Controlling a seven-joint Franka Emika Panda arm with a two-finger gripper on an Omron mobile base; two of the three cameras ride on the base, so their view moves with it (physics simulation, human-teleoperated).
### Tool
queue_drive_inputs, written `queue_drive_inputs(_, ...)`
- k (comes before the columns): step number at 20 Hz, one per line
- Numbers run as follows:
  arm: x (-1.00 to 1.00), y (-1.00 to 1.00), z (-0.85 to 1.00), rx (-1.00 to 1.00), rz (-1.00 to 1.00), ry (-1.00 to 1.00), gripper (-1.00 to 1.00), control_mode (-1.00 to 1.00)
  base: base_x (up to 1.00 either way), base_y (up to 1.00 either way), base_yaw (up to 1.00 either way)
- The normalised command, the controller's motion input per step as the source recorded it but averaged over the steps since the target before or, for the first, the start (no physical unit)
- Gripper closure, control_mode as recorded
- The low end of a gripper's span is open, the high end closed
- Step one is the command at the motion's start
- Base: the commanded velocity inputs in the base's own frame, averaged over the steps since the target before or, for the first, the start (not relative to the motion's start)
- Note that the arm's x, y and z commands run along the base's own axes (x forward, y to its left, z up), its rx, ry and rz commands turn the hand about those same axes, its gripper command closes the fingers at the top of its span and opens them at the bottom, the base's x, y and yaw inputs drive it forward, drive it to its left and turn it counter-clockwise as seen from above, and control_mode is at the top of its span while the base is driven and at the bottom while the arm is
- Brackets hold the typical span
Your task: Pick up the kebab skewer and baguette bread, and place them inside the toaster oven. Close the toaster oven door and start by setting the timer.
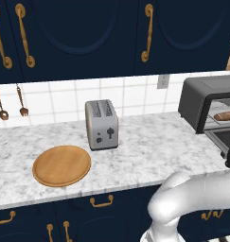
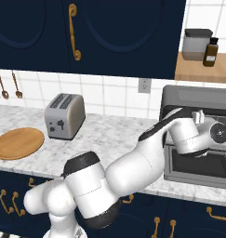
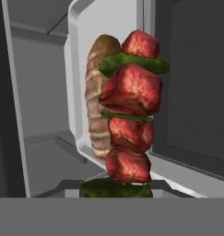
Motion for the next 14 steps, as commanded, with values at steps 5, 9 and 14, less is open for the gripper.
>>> queue_drive_inputs(5, 0.38, -0.04, -0.10, 0.00, 0.00, 0.00, 1.00, -1.00, 0.00, 0.00, 0.00)
queue_drive_inputs(9, 0.41, -0.31, -0.15, 0.00, 0.00, 0.00, 1.00, -1.00, 0.00, 0.00, 0.00)
queue_drive_inputs(14, 0.40, -0.29, -0.03, 0.00, 0.00, 0.00, 1.00, -1.00, 0.00, 0.00, 0.00)
